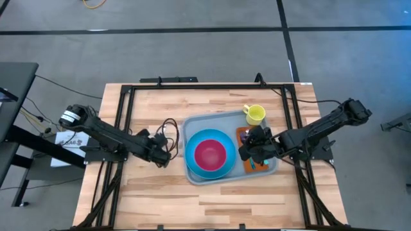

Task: Set up tray
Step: Put the green knife on the brown napkin to the left of the green spoon

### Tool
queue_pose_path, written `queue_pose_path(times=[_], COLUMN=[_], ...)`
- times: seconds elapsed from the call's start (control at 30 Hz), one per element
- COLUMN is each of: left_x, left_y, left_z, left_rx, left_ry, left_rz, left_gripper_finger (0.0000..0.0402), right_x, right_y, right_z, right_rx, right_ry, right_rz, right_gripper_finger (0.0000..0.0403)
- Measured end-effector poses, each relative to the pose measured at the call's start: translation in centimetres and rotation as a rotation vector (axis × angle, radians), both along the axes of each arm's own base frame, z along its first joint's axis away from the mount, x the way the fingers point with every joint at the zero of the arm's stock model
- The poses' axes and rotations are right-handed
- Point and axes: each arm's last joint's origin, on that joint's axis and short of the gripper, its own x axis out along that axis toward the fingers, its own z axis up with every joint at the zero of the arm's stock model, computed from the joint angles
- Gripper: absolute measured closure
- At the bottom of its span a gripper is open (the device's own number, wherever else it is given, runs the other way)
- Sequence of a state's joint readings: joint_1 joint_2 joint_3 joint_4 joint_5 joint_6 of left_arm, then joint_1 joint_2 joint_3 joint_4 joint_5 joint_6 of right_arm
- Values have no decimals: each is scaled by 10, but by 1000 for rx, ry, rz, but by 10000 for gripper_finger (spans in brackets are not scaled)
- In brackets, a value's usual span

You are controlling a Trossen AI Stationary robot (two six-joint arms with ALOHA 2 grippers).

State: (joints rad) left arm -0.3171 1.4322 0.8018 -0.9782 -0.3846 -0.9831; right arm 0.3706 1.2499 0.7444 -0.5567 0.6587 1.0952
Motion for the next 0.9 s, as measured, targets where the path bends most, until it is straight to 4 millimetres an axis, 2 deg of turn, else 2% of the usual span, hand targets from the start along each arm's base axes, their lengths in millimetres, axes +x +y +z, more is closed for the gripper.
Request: queue_pose_path(times=[0.17,0.27,0.53,0.7,0.9], left_x=[-1,0,-3,5,27], left_y=[23,30,45,44,42], left_z=[-24,-35,-41,-34,-7], left_rx=[-22,-69,-73,-122,-137], left_ry=[-59,-108,-105,-130,-190], left_rz=[116,126,200,187,99], left_gripper_finger=[329,329,329,329,329], right_x=[2,3,9,12,10], right_y=[0,-3,-20,-34,-46], right_z=[2,2,3,7,15], right_rx=[-41,-80,-149,-191,-213], right_ry=[8,33,82,88,80], right_rz=[48,83,97,99,85], right_gripper_finger=[289,289,289,289,289])
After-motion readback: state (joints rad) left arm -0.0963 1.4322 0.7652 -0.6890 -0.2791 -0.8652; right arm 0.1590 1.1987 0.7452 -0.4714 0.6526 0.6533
